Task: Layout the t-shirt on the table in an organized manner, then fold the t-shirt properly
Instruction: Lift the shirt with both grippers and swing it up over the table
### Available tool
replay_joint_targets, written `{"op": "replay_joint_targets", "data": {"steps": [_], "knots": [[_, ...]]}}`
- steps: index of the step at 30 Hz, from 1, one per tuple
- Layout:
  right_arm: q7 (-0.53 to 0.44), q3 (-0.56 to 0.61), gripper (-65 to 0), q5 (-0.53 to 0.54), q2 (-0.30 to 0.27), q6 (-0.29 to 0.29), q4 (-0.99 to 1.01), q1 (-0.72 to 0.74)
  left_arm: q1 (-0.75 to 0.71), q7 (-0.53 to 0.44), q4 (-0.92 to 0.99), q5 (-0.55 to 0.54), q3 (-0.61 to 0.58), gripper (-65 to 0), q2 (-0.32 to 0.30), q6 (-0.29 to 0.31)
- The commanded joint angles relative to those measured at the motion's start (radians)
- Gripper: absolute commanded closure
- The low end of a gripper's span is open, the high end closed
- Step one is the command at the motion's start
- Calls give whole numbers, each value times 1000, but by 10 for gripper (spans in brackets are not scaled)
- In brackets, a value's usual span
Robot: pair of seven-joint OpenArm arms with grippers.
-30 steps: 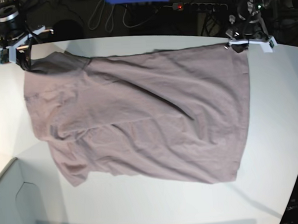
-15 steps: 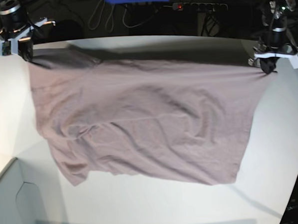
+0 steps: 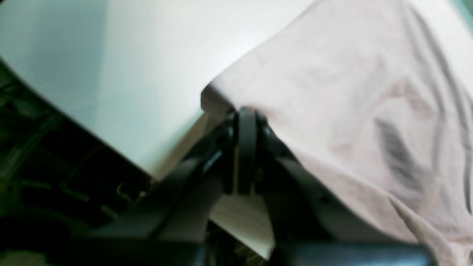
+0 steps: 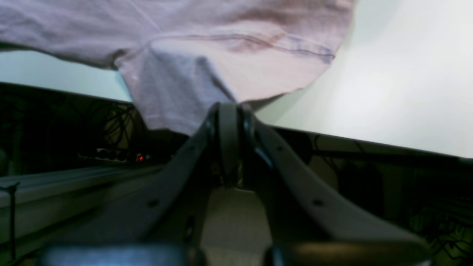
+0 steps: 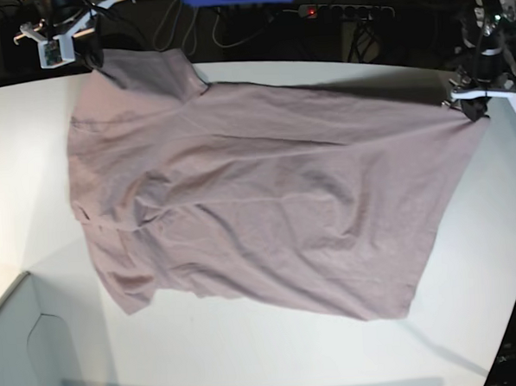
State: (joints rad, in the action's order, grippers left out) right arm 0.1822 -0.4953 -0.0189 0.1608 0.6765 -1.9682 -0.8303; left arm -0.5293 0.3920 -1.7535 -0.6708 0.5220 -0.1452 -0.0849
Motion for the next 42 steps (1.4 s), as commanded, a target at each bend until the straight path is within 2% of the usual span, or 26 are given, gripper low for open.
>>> {"op": "replay_joint_targets", "data": {"steps": [1, 6, 10, 14, 19, 23, 26, 28, 31, 38, 42], "knots": [[-25, -9, 0, 23, -4, 22, -21, -16, 10, -28, -3, 0, 8, 0, -11, 6], [-20, -101, 0, 136, -4, 22, -21, -10, 30, -31, 22, 0, 8, 0, -11, 6], [-20, -121, 0, 132, -4, 22, -21, 38, 73, -23, 22, 0, 2, 0, -11, 6], [-19, -150, 0, 129, -4, 22, -21, 150, 160, -23, 39, 0, -1, 0, -11, 6], [-6, -159, 0, -23, -4, 22, -12, 380, 335, -21, 122, 0, -49, 0, -18, 6], [138, -158, 0, -143, -4, 22, -12, 632, 504, -21, 218, 0, -145, 0, -55, 3], [262, -125, 0, -227, -48, 22, 10, 834, 662, -21, 320, 0, -211, 0, -73, -2], [323, -90, 0, -273, -99, 22, 51, 963, 785, -21, 395, 0, -242, 0, -73, -3], [377, -44, 0, -284, -154, 22, 128, 1112, 938, -21, 488, 0, -279, 0, -73, -3], [380, 106, 0, -284, -304, 22, 336, 1405, 1306, -28, 719, 0, -394, 0, -66, -3], [379, 165, 0, -284, -359, 22, 467, 1581, 1481, -32, 811, 0, -443, 0, -64, 0]]}}
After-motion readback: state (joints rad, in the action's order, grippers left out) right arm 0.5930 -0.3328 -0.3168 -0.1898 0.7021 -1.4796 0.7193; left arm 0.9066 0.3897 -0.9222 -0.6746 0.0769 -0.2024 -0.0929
